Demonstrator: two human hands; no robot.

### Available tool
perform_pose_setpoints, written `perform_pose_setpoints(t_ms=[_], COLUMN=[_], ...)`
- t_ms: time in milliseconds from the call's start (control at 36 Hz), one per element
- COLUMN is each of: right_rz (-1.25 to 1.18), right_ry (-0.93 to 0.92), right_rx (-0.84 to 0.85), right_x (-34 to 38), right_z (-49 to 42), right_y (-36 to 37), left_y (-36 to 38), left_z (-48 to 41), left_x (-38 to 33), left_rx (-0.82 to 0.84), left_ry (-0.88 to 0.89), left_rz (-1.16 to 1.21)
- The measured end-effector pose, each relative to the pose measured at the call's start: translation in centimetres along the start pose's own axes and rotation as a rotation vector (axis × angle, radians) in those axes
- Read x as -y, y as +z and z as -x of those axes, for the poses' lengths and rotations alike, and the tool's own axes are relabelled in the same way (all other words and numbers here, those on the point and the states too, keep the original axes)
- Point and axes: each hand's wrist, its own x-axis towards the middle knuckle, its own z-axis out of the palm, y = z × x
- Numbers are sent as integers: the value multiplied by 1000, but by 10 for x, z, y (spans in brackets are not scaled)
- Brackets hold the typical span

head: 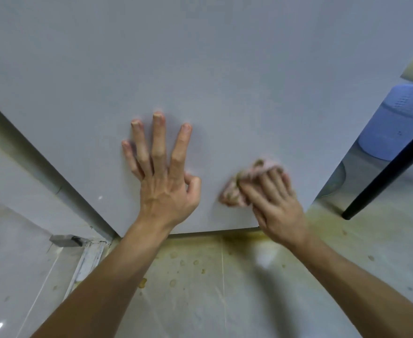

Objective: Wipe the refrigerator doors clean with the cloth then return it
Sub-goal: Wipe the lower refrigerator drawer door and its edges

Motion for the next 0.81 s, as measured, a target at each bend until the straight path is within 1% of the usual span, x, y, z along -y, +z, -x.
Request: perform_pose_setpoints(t_ms=[56,83,139,194,222,278,417,444,500,556,611,722,806], right_rz=[47,70,85,68,50,-7,-194,-207,-214,-230,-267,-362,-452], right_ry=[-66,-54,2,43,68,166,497,540,602,657,752,954,1172], right_rx=[157,197,217,202,171,48,-393,-453,-515,-520,-492,-326,-251], right_x=[-10,-14,-18,-20,-21,-24,-36,-37,-35,-31,-19,33,78], right_z=[48,64,78,71,62,31,-81,-93,-101,-93,-73,-14,7], right_y=[8,8,4,-1,-5,-19,-61,-65,-65,-55,-37,7,37], left_y=[0,1,1,1,2,3,6,6,6,5,3,-1,-4], left_z=[0,0,0,1,2,2,0,0,0,1,3,8,17], left_x=[-1,-1,-4,-6,-7,-9,-11,-11,-10,-7,-2,17,30], left_rx=[-8,-10,-6,0,3,2,-8,-10,-9,-2,11,60,78], left_ry=[23,33,41,44,45,46,28,26,25,34,50,116,130], left_rz=[2,5,17,22,26,28,20,18,22,28,46,116,142])
